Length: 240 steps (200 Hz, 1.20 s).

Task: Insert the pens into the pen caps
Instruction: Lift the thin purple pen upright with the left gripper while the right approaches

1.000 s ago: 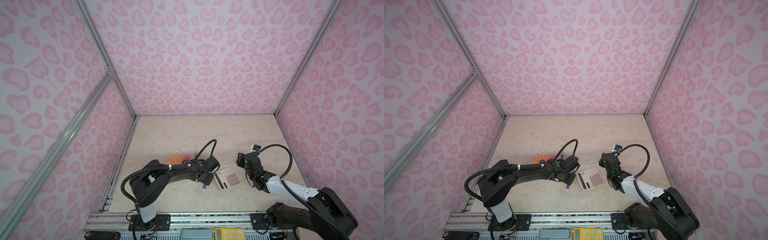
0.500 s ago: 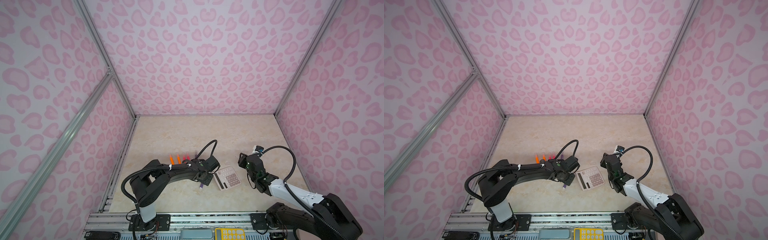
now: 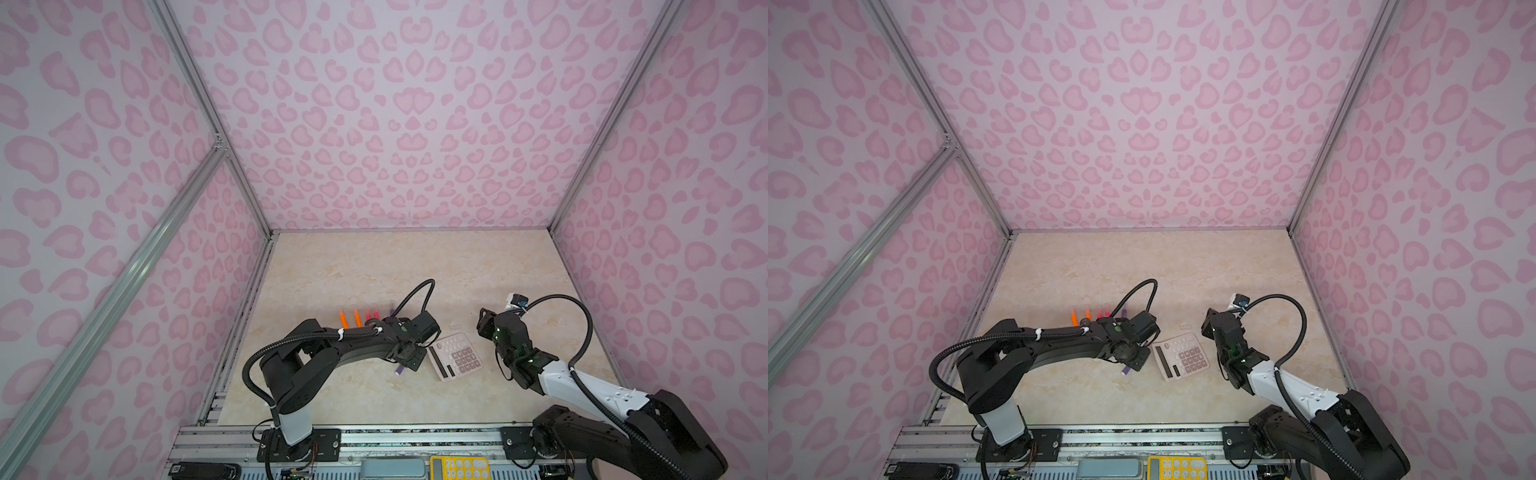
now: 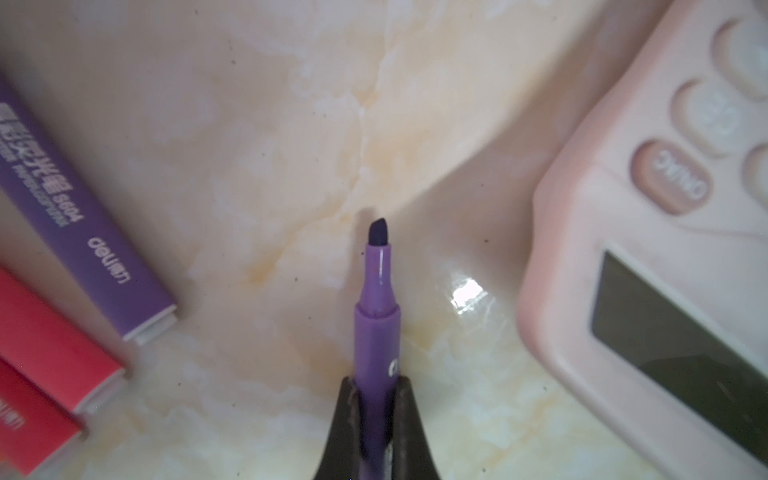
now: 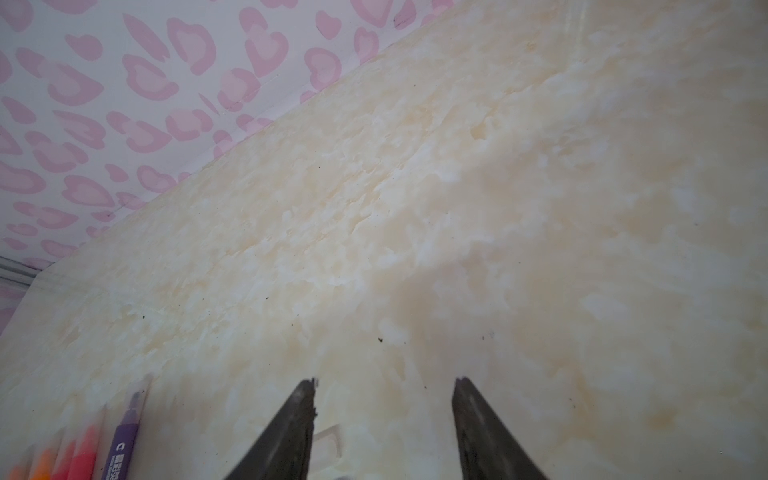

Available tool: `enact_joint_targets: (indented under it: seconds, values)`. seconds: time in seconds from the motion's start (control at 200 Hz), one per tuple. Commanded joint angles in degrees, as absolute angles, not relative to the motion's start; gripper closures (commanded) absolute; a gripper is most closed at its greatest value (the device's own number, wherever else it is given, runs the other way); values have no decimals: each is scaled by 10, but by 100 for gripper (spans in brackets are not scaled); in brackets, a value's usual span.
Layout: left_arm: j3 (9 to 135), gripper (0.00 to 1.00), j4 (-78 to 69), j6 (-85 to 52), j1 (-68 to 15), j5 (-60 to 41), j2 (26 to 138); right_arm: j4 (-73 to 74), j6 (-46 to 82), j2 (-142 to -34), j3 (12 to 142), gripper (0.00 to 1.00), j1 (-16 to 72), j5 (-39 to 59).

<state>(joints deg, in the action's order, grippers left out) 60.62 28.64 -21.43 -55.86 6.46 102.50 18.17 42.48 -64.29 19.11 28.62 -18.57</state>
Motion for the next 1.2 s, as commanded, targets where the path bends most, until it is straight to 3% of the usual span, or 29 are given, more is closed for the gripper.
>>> enact_joint_targets:
  seconds: [0.0, 0.18, 0.385, 0.59, 0.835, 1.015, 1.195]
  values:
    - [600, 97, 298, -219, -557, 61, 1017, 201, 425, -642, 197, 45, 287, -173]
    - [615, 97, 285, -241, -541, 92, 935, 226, 431, -614, 216, 43, 287, -168]
    - [646, 97, 259, -302, -517, 198, 853, 225, 479, -613, 301, 41, 286, -189]
    - [608, 97, 160, -316, -493, 255, 829, 206, 498, -638, 381, 40, 302, -138]
    - [462, 97, -47, -198, -485, 173, 785, 320, 488, -691, 343, 37, 311, 53]
    - [434, 97, -122, -163, -468, 117, 761, 356, 476, -692, 337, 35, 370, 32]
    - [393, 97, -147, -191, -418, 34, 717, 371, 490, -758, 372, 36, 384, 76]
